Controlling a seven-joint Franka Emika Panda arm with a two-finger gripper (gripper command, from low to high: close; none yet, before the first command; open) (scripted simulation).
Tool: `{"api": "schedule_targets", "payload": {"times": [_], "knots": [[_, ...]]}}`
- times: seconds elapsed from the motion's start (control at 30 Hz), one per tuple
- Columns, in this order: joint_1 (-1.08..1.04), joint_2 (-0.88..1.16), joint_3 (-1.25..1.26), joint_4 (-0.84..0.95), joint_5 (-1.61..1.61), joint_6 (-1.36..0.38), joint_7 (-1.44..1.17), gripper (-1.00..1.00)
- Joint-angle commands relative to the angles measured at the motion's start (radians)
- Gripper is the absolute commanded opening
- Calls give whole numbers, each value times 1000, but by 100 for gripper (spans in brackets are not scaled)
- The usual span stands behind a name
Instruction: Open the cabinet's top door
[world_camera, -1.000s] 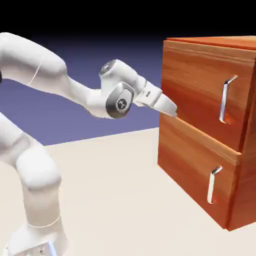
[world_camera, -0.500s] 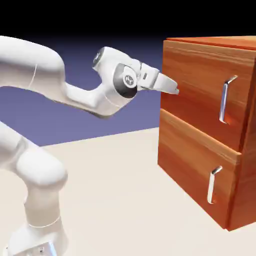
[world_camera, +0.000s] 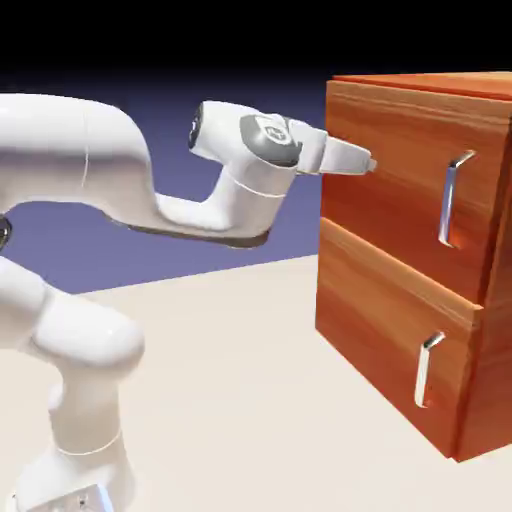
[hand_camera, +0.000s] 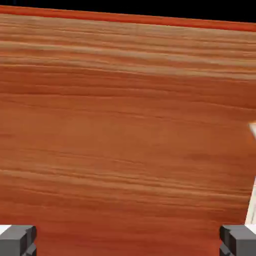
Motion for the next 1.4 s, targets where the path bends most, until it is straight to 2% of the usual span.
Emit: {"api": "schedule_targets", "payload": {"times": [0.0,0.77,1.03,1.07,1.37], "knots": [[16,-6,-18,9,-44,-2,31,0],[395,-148,-436,211,-1044,-52,741,0],[589,-115,-556,361,-1084,-65,762,0],[589,-115,-556,361,-1084,-65,762,-100],[300,-27,-354,138,-1025,-186,868,-100]]}}
